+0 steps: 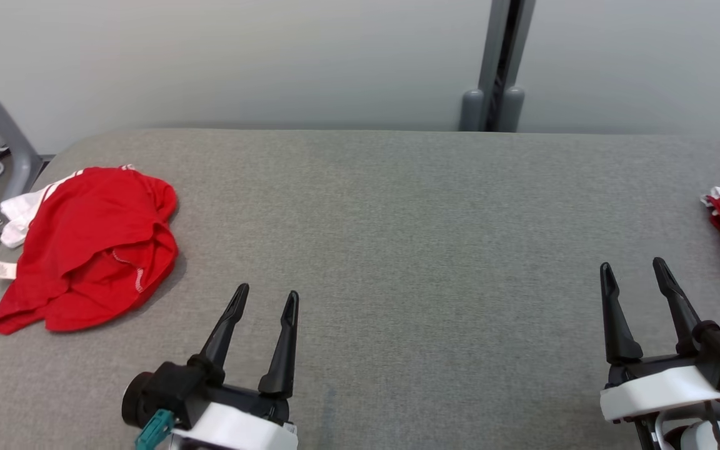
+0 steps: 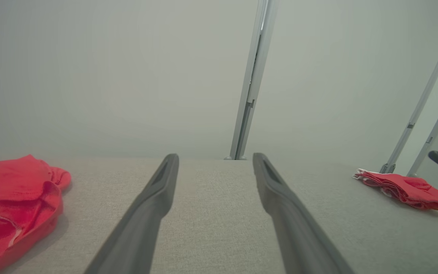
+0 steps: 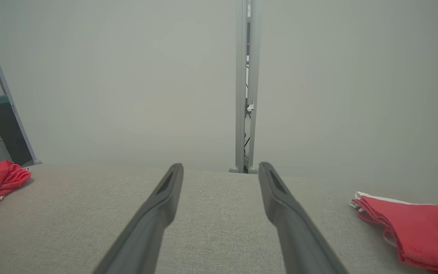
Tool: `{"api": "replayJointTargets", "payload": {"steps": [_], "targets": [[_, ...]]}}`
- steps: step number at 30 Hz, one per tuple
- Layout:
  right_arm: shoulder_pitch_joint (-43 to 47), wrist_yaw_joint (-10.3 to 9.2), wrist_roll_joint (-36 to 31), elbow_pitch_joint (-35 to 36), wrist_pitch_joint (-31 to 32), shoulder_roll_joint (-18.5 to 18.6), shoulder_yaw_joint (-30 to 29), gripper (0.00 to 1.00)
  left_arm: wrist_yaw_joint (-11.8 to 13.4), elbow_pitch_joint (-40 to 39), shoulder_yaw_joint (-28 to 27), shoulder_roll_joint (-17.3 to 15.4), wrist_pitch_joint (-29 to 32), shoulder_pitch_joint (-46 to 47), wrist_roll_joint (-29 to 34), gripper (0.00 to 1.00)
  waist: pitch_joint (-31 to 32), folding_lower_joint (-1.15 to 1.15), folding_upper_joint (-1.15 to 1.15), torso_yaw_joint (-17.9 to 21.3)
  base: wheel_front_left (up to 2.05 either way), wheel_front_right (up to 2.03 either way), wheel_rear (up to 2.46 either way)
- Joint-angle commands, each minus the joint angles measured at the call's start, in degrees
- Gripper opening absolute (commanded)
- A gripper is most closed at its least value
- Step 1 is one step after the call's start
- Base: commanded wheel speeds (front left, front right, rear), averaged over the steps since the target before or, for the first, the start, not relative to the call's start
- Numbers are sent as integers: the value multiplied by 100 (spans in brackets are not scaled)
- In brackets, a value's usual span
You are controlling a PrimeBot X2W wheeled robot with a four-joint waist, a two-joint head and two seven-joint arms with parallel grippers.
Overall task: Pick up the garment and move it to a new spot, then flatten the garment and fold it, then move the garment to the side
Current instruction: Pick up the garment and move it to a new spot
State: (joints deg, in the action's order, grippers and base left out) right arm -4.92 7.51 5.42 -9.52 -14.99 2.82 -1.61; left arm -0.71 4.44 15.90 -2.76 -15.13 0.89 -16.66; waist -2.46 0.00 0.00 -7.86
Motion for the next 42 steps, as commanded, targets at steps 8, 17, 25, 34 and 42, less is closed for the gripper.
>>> {"api": "replayJointTargets", "payload": {"steps": [8, 17, 25, 34, 42], "targets": [[-60, -4, -59, 47, -27, 21, 191, 100, 62, 10, 55, -26, 0, 208, -73, 100, -225, 0, 0, -907, 0, 0, 0], [-49, -4, -35, -77, -27, 23, 455, 100, 43, 16, -278, -23, 0, 99, 29, 100, -108, 0, 0, -1857, 0, 0, 0], [-240, -4, -20, -211, -28, 28, 873, 100, 67, -149, -660, -19, 0, -73, 129, 100, -18, 0, 0, -2212, 0, 0, 0], [-473, -4, 4, -397, -28, 25, 1138, 100, 62, -251, -779, -22, 0, -167, 132, 100, -51, 0, 0, -2226, 0, 0, 0], [-383, -4, 11, -402, -28, 25, 1104, 100, 110, -237, -683, -23, 0, -151, 58, 100, -24, 0, 0, -2200, 0, 0, 0]]}}
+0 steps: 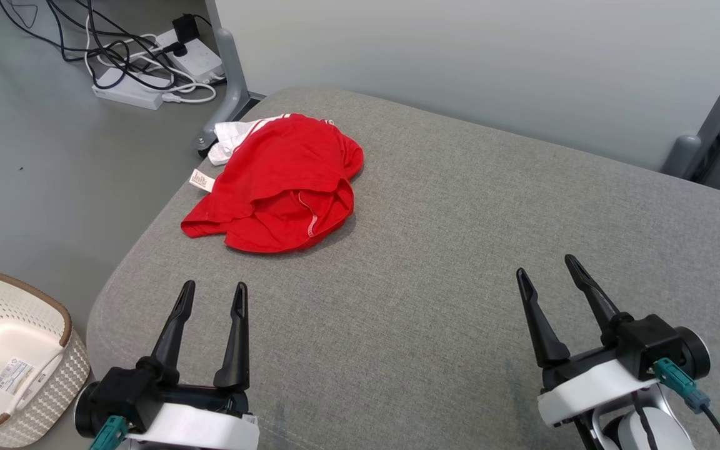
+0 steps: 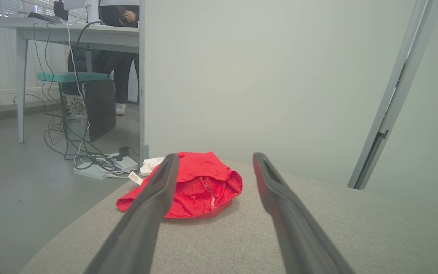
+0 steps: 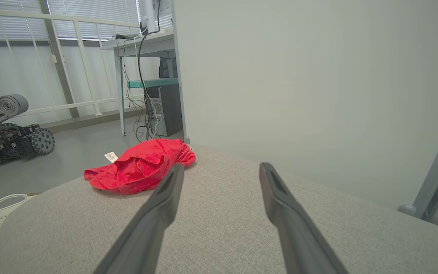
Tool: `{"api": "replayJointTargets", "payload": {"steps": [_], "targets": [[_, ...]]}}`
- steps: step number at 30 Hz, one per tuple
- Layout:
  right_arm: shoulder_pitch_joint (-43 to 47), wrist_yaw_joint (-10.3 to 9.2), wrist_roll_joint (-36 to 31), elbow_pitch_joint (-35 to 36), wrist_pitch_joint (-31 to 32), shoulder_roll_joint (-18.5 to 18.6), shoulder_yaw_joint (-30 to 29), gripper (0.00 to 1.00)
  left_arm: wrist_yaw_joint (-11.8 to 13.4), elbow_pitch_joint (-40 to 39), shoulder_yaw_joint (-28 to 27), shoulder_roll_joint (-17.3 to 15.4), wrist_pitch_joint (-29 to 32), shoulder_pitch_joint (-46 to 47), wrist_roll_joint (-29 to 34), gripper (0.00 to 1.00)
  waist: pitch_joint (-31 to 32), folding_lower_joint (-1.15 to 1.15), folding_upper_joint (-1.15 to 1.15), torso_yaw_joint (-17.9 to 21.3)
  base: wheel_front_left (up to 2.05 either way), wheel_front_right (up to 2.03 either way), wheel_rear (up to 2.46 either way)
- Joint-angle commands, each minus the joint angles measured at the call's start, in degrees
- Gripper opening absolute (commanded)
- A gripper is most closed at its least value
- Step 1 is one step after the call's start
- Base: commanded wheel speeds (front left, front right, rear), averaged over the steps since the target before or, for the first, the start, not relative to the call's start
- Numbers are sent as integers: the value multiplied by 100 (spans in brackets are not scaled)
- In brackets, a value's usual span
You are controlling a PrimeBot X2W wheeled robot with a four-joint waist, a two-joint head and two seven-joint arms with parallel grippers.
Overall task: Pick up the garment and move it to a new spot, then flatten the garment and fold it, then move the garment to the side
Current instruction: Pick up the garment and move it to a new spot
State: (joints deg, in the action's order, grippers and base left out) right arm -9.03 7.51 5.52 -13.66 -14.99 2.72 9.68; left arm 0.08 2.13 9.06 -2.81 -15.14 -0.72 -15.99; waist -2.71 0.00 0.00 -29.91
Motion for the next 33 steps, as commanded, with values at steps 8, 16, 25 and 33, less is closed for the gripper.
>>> {"api": "replayJointTargets", "payload": {"steps": [8, 16, 25, 33], "targets": [[104, -4, -211, 131, -28, 35, -61, 100, -141, 185, -242, -19, 1, 245, -57, 100, -119, 0, 0, 14, 0, 0, 0], [-218, -4, -659, 716, 317, 77, -121, 100, -517, 879, -661, -59, 0, 1164, -28, 100, -927, 0, 0, 192, 0, 0, 0], [-810, -4, -879, 2041, 1150, 207, 181, 100, -753, 2335, -628, -707, 250, 2810, -661, 100, -1995, 0, 0, 676, 0, 0, 0], [-1161, -4, -995, 2897, 1722, 329, 409, 100, -758, 3443, -161, -1223, 1335, 4186, -1728, 100, -2614, 0, 0, 1025, 0, 0, 0]]}}
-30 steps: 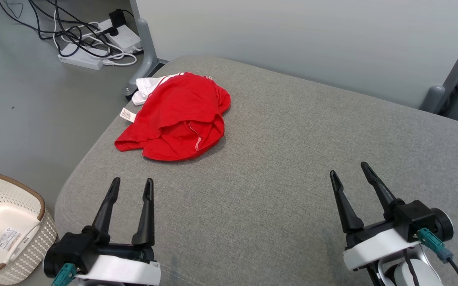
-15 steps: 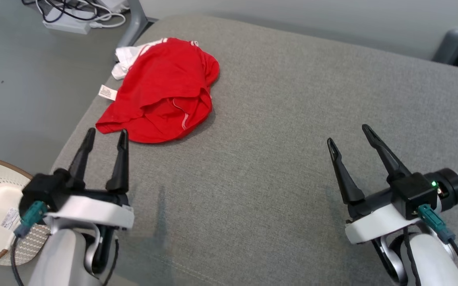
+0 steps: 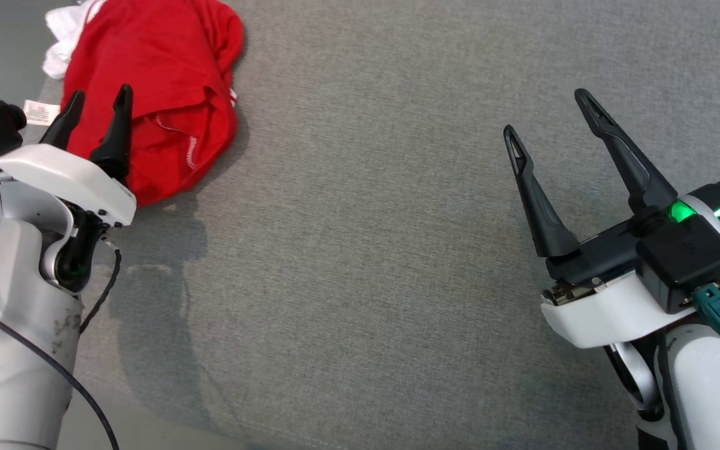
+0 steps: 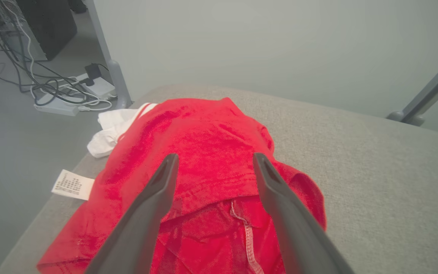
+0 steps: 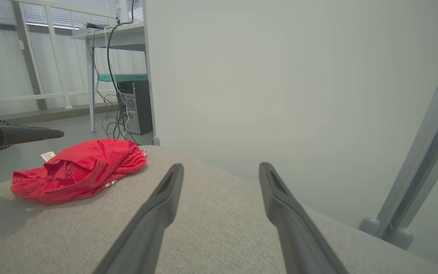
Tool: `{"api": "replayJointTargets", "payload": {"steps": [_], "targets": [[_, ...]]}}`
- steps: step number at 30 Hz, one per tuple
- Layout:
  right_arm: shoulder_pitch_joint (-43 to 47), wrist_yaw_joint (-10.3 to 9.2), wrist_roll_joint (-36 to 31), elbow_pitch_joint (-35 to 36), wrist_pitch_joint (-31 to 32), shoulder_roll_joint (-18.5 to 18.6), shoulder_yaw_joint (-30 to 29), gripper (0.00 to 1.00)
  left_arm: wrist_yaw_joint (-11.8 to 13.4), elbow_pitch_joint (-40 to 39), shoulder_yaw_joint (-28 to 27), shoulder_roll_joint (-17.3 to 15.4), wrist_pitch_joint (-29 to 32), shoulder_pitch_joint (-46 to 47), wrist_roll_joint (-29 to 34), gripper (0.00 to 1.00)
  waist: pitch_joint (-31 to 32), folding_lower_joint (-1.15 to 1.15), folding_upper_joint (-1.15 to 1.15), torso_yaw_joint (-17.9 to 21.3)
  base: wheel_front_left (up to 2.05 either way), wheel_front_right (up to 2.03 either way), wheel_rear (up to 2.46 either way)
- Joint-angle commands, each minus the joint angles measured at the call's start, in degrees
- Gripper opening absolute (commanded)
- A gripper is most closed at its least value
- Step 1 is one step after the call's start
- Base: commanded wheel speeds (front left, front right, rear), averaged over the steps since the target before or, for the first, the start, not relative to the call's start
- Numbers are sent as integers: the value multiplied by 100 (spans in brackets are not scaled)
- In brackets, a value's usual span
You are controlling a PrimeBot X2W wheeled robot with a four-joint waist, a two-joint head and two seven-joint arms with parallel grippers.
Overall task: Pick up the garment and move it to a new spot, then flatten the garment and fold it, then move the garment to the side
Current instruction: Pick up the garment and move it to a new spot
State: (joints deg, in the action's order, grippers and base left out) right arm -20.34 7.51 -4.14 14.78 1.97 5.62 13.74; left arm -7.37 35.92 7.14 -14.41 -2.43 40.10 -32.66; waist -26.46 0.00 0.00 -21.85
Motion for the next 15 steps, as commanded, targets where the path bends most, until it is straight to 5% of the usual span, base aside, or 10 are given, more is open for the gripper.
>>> {"api": "replayJointTargets", "payload": {"steps": [1, 9, 10, 11, 12, 13, 15], "targets": [[-41, -4, -52, 105, 60, 45, 23, 100, -13, 212, 104, -115, 253, 228, -187, 100, -279, 0, 0, 259, 0, 0, 0], [-104, -4, -50, 318, 135, 52, 261, 100, -10, 1371, 460, -571, 1068, 986, -601, 100, -449, 0, 0, 559, 0, 0, 0], [-85, -4, -48, 322, 109, 45, 243, 100, -10, 1611, 475, -620, 1118, 1097, -700, 93, -455, 0, 0, 601, 0, 0, 0], [-75, -4, -52, 313, 98, 43, 237, 100, -10, 1707, 506, -612, 1174, 1121, -761, 44, -454, 0, 0, 618, 0, 0, 0], [-68, -4, -54, 305, 92, 41, 235, 100, -10, 1786, 558, -603, 1250, 1143, -826, 9, -455, 0, 0, 629, 0, 0, 0], [-66, -4, -58, 297, 86, 39, 231, 100, -11, 1836, 606, -611, 1306, 1166, -883, 0, -455, 0, 0, 637, 0, 0, 0], [-68, -3, -69, 292, 85, 34, 216, 100, -11, 1892, 673, -651, 1320, 1219, -992, 0, -453, 0, 0, 644, 0, 0, 0]]}}
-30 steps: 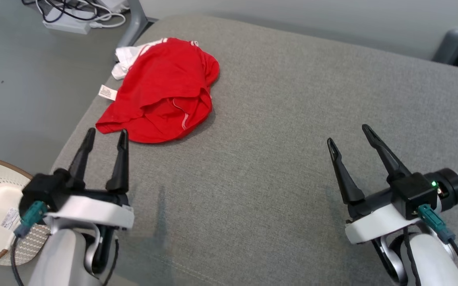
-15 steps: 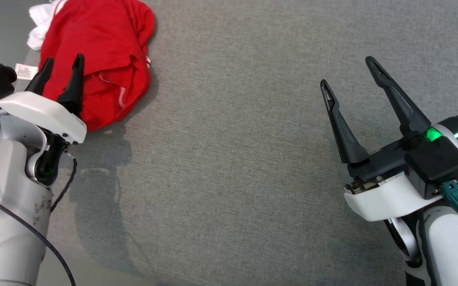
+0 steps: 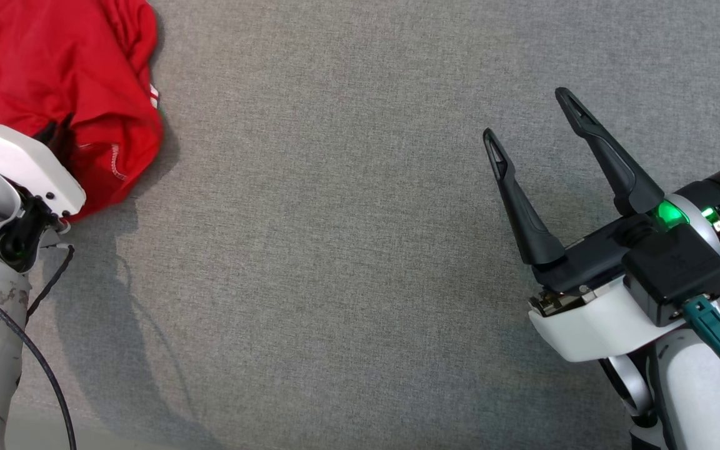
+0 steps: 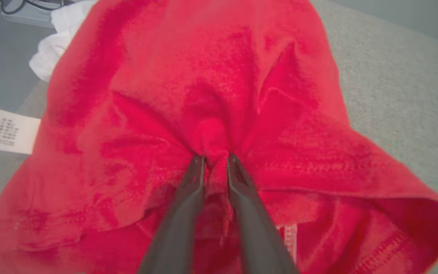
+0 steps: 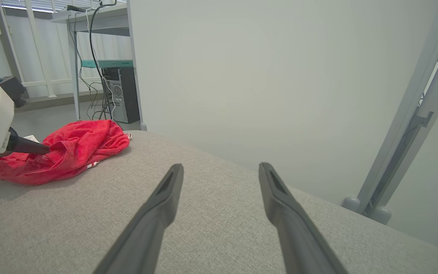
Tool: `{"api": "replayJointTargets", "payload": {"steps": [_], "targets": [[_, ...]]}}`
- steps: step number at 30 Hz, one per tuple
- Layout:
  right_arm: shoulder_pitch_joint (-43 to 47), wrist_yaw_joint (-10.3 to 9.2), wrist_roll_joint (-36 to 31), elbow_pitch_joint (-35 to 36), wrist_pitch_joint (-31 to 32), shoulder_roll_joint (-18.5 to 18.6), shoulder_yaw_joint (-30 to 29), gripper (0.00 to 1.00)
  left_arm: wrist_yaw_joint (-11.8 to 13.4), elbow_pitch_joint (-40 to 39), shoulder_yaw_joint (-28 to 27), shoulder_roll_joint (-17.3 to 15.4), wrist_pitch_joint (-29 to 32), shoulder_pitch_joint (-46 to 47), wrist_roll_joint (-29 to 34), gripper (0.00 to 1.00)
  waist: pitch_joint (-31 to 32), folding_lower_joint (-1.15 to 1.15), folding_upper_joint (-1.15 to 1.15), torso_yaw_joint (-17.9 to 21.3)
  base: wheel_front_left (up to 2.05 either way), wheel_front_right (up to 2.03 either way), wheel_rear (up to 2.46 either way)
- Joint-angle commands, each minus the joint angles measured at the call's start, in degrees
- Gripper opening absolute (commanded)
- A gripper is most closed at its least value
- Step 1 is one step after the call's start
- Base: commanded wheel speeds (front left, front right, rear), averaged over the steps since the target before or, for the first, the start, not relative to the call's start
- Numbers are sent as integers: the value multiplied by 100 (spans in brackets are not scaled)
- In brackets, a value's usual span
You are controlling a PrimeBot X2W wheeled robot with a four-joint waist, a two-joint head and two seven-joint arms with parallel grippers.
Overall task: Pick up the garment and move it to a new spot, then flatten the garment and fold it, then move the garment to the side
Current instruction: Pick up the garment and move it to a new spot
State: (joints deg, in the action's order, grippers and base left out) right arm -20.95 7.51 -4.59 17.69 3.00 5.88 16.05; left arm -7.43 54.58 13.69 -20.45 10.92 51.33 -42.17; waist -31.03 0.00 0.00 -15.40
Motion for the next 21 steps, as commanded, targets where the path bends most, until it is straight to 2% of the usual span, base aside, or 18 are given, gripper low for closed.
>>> {"api": "replayJointTargets", "payload": {"steps": [1, 5, 13, 21], "targets": [[-7, -3, -24, 1, -19, 7, -15, 100, -4, 27, 18, -47, -15, 96, -41, 0, 4, 0, 0, 0, 0, 0, 0], [13, -4, -14, -67, -82, -16, -59, 100, -4, 6, 81, -136, -461, 158, -178, 0, 95, 0, 0, -24, 0, 0, 0], [123, -4, 155, -373, -368, -120, -141, 100, -4, -666, 231, -286, -2039, 228, -280, 0, 716, 0, 0, -34, 0, 0, 0], [277, -4, 370, -690, -699, -245, -381, 100, -5, -1745, 192, -305, -2503, 231, -355, 0, 1422, 0, 0, 196, 0, 0, 0]]}}
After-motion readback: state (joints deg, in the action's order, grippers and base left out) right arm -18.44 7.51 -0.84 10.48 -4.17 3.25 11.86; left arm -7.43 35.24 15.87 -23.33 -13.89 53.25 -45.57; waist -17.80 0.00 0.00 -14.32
